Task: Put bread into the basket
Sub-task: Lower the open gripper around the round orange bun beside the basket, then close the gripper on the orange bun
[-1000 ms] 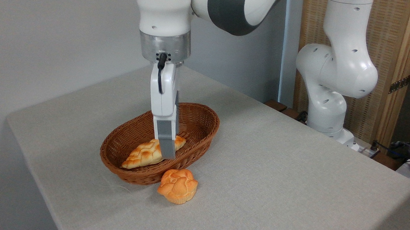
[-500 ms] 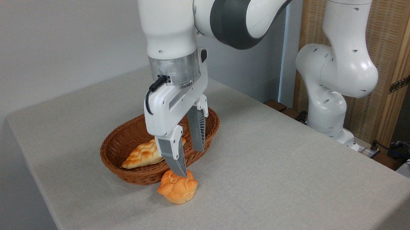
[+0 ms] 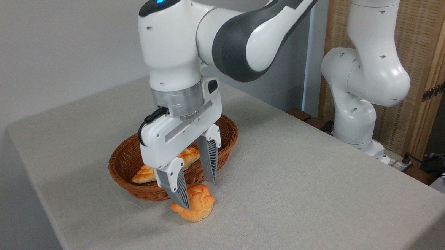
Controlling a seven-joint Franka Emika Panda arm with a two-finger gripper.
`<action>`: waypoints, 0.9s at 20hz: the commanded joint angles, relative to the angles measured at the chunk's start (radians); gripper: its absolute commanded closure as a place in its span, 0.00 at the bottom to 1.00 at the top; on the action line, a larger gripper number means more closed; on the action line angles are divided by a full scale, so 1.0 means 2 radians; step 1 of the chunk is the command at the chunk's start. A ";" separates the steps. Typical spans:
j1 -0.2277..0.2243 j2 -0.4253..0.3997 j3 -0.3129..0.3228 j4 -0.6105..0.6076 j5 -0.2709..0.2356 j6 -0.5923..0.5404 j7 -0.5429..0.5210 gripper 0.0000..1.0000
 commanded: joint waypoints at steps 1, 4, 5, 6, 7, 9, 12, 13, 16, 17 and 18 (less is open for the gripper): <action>-0.007 0.009 0.002 -0.002 0.008 0.008 0.018 0.00; -0.007 0.013 0.002 -0.002 0.008 0.010 0.036 0.00; -0.006 0.014 0.002 -0.002 0.008 0.012 0.042 0.00; -0.006 0.017 0.002 -0.002 0.008 0.015 0.047 0.00; -0.006 0.020 0.002 -0.002 0.008 0.017 0.047 0.00; -0.005 0.026 0.002 -0.002 0.008 0.019 0.047 0.00; -0.005 0.030 0.002 -0.002 0.008 0.022 0.047 0.00; -0.005 0.032 0.002 -0.002 0.008 0.022 0.047 0.01; -0.005 0.033 0.002 -0.002 0.008 0.021 0.047 0.28; -0.004 0.033 0.002 -0.002 0.008 0.021 0.047 0.38; -0.004 0.033 0.003 -0.002 0.008 0.020 0.047 0.49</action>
